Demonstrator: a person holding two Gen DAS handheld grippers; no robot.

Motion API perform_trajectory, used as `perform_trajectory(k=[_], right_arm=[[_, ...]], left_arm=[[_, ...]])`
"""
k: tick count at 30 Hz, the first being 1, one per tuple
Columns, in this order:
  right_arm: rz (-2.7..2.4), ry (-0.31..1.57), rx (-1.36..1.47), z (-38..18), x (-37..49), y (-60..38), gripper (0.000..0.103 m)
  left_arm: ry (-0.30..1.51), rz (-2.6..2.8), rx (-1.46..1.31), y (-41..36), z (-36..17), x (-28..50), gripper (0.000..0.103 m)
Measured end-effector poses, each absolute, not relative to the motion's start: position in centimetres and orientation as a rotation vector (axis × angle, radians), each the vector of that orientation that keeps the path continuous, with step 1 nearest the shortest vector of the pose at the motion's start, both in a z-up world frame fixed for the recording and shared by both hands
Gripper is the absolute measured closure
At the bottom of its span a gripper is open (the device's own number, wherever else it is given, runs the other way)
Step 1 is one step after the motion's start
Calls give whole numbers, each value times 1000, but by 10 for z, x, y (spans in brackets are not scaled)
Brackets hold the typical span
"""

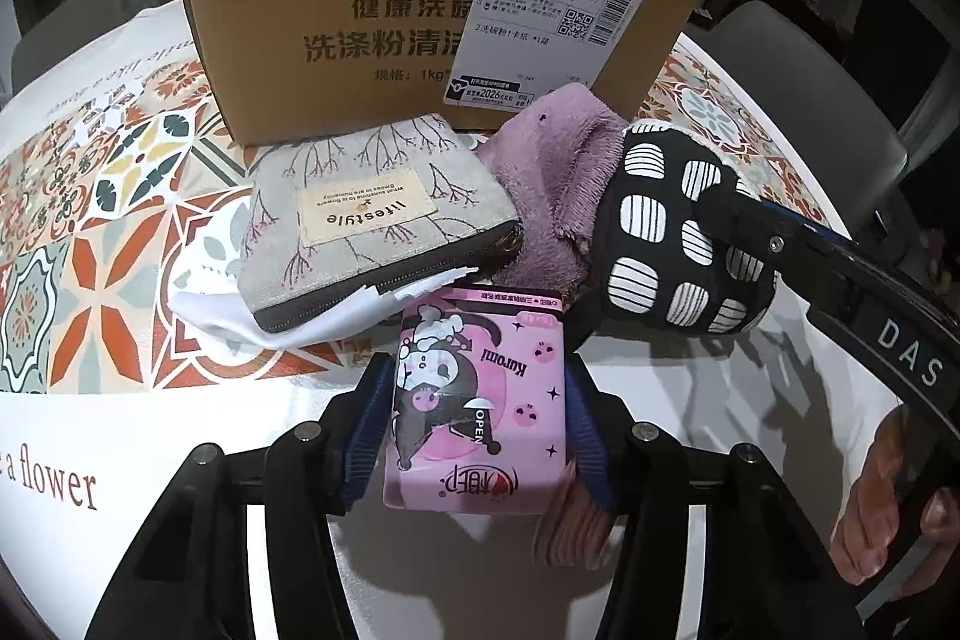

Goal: Organize soft objects
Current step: 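Grasp the pink Kuromi tissue pack with the left gripper while the right gripper grasps the dotted pouch, then lift the tissue pack with the left gripper while the right gripper carries the dotted pouch over the box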

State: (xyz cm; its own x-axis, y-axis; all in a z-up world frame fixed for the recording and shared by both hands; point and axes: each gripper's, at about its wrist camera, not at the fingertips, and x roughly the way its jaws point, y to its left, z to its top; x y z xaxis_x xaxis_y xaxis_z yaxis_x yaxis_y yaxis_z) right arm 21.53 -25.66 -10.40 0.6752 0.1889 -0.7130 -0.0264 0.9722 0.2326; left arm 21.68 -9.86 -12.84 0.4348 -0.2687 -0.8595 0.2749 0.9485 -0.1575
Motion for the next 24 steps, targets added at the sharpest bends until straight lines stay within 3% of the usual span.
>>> perform_trajectory(k=[8,24], right_arm=[[121,816,208,-99,202,-252,85],[89,779,243,-76,173,-246,88]], left_arm=[[1060,-347,2,-95,-125,207,50],[950,-357,14,-86,-85,186,50]])
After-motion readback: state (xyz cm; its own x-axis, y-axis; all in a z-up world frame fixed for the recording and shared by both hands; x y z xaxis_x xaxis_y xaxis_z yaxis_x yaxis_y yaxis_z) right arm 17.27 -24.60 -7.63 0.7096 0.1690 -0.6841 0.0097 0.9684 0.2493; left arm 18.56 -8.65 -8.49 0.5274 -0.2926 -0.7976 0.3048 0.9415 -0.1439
